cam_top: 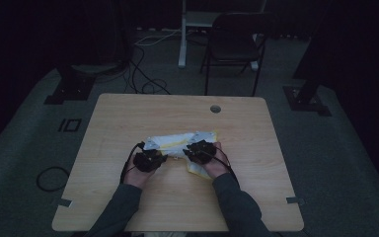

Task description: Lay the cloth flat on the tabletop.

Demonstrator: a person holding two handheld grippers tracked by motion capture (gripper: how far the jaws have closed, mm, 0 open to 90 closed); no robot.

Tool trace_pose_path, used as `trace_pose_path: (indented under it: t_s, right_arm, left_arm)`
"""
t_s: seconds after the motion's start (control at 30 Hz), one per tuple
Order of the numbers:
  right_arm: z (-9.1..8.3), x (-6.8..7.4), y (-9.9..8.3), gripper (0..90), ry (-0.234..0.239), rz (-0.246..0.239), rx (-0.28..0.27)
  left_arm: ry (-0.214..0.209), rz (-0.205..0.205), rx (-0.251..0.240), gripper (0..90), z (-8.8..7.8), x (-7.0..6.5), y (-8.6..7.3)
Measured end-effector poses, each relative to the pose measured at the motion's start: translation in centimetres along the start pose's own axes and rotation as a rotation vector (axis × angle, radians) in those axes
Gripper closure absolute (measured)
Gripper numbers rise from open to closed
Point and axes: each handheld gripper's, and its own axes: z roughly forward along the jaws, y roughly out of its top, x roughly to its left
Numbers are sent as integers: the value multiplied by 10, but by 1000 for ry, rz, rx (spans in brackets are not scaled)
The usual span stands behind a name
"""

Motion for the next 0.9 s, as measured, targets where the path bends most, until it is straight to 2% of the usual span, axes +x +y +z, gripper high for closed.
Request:
trace_pose_path:
  t_s: [0.07, 0.13, 0.2, 0.27, 0.5, 0.57, 0.67, 0.73, 0.9]
  right_arm:
    - [-5, -2, -2, 708, -26, 2, -2]
    - [-11, -3, -5, 699, -30, 13, -9]
    - [-15, -4, -11, 695, -56, -2, 3]
    - [-18, -5, -19, 692, -69, -12, 19]
    - [-21, -15, -54, 689, -93, 36, 71]
    - [-21, -16, -60, 689, -109, 26, 89]
    - [-20, -18, -67, 690, -120, 18, 114]
    - [-19, -20, -70, 690, -117, 32, 122]
    - [-18, -21, -71, 692, -113, 38, 120]
  left_arm:
    - [-23, -8, -18, 883, -7, 2, 2]
    - [-21, -10, -24, 883, -12, 3, 3]
    - [-27, -17, -28, 883, -16, 4, 2]
    - [-35, -34, -31, 883, -20, 6, 1]
    - [-45, -70, -13, 880, -33, 9, -9]
    - [-45, -80, -16, 878, -37, 11, -12]
    - [-55, -102, -21, 867, -45, 15, -17]
    - [-67, -115, -29, 856, -49, 17, -20]
    - [-55, -110, -9, 846, -48, 17, -23]
